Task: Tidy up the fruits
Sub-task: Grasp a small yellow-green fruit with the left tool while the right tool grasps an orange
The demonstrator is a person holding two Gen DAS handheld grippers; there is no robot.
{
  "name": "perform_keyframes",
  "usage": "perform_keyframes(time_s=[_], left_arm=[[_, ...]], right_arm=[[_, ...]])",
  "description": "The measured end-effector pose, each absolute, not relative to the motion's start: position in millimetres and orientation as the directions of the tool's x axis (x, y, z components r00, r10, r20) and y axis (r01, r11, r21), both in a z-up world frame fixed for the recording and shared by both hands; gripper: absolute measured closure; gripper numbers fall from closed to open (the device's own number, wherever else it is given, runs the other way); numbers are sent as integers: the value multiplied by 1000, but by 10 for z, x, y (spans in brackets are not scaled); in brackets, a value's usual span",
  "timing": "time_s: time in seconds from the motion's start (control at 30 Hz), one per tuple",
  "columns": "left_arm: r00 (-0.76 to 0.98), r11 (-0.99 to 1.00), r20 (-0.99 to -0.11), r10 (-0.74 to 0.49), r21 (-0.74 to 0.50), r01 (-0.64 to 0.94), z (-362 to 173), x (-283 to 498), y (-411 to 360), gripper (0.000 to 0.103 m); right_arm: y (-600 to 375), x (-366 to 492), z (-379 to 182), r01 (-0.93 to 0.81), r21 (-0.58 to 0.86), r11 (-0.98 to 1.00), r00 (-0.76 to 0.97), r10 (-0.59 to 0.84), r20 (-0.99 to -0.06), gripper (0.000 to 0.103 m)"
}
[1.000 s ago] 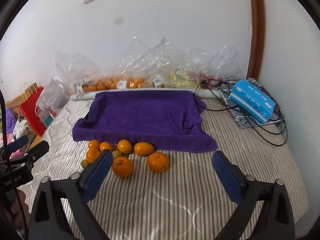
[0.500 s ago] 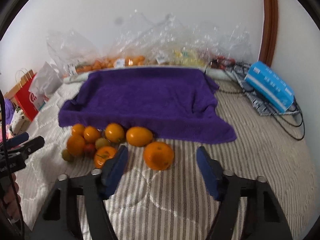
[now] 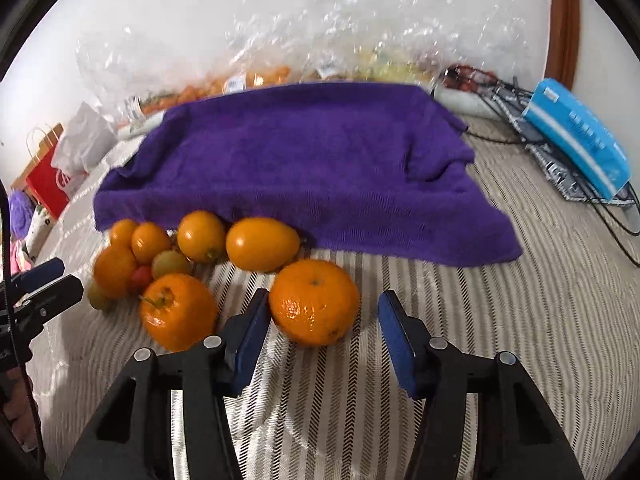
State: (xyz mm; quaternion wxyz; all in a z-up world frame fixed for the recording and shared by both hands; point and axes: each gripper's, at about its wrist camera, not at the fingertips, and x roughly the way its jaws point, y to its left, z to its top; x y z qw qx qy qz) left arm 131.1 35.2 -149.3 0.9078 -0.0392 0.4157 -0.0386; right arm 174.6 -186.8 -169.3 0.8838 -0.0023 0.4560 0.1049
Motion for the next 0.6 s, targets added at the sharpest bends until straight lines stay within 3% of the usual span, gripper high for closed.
perform_keyframes(time_s=[0.03,0.17,0.43,0.53,0.6], left_arm=[[646,995,-757,-98,-94,41,-1511,1332,315,23],[630,996,-771,-92,-69,60,-1554,1405,209,23],[618,995,-781,-89,-44,88,-1689,1350,146,36],[628,995,-775,-75,-20,94,-1683,1328,118,50],[633,995,-771,-78,-18,101,-1670,1311,117,69]], right_arm=[[-1861,1731,-1685,-194,82,978,577,181,-796,60],[-1886,1732,-1670,-205,68,976,576,177,-798,59],[-2037,1721,-1676,-192,110,975,581,203,-788,59],[-2041,1712,-1676,-200,114,973,579,211,-788,59],[-2045,1709,-1674,-208,118,971,577,220,-787,59]])
